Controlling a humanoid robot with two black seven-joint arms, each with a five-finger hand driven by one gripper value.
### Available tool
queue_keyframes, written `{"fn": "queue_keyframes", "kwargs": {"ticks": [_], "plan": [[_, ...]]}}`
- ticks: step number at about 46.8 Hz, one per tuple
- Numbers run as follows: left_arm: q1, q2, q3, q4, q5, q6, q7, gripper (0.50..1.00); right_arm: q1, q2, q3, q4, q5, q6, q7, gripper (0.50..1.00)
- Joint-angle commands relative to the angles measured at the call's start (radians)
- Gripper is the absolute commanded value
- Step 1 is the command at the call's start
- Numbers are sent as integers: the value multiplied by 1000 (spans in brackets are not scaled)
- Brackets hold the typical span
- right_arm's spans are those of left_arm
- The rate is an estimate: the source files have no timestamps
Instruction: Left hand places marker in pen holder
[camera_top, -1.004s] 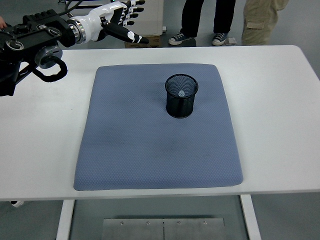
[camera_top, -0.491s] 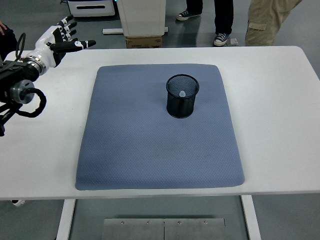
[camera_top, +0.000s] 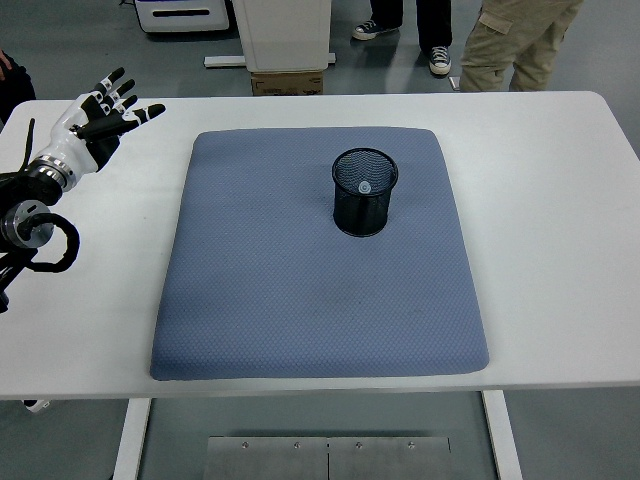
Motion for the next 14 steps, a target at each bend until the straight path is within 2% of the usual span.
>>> {"fn": "queue_keyframes", "kwargs": {"ticks": [1, 14], "plan": [[26, 13, -19, 0, 1, 0, 1, 1000, 1, 0, 3, 1, 0, 2, 0, 1000], [43, 9, -25, -1, 3, 0, 0, 1000, -2, 0, -3, 10, -5, 9, 1, 1000]]}}
